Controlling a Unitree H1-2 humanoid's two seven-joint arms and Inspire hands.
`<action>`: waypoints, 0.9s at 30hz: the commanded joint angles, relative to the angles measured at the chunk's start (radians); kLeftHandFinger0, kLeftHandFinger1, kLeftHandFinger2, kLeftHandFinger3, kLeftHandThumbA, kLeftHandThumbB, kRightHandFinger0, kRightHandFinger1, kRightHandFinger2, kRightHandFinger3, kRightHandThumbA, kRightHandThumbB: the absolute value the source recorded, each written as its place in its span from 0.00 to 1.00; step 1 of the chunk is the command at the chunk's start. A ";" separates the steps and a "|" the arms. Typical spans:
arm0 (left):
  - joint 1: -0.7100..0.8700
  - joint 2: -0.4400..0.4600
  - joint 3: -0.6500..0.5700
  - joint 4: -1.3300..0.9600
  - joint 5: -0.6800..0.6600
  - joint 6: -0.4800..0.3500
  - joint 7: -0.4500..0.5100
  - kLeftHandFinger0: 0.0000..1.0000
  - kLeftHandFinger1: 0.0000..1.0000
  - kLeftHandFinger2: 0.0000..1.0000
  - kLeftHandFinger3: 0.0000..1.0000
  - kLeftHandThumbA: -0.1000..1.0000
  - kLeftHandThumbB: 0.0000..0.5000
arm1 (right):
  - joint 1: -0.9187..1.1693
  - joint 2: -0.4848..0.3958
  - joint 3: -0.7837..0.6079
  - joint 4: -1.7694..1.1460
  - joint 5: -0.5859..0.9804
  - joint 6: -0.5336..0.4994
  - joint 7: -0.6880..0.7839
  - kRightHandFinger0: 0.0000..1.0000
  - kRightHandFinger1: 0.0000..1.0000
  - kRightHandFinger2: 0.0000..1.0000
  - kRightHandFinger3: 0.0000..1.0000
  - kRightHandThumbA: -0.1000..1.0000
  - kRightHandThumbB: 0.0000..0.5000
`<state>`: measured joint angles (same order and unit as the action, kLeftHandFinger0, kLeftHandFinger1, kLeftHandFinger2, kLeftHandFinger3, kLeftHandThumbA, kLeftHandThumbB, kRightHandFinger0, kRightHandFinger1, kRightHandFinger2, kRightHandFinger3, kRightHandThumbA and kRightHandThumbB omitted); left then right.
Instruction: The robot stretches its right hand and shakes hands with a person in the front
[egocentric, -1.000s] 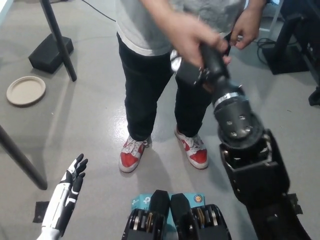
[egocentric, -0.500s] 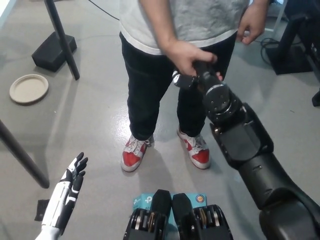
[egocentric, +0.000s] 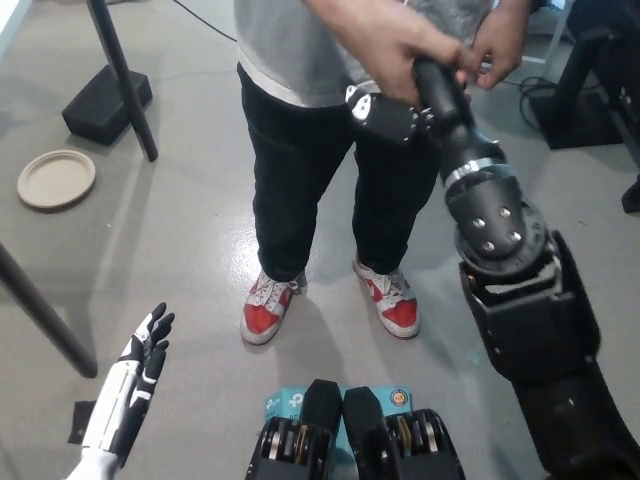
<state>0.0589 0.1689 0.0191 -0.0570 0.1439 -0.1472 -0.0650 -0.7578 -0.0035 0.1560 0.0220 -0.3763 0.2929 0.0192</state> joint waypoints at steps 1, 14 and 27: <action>-0.019 0.024 0.002 -0.042 0.014 -0.005 0.001 1.00 1.00 1.00 1.00 1.00 0.31 | 0.028 -0.049 -0.042 -0.897 -0.054 0.177 0.300 1.00 1.00 1.00 1.00 0.60 0.77; -0.021 0.019 -0.004 -0.043 0.015 0.005 0.000 1.00 1.00 1.00 1.00 1.00 0.32 | 0.004 -0.038 -0.053 -0.541 -0.089 0.177 0.320 1.00 1.00 1.00 1.00 0.56 0.75; -0.022 0.019 -0.007 -0.050 0.031 0.002 0.004 1.00 1.00 1.00 1.00 1.00 0.33 | -0.265 -0.043 -0.030 0.626 -0.025 0.037 0.069 0.50 0.72 0.82 1.00 0.52 0.70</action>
<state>0.0517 0.1693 0.0171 -0.0607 0.1488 -0.1314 -0.0650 -0.7770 -0.0651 0.1350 0.1215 -0.4123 0.4303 0.2237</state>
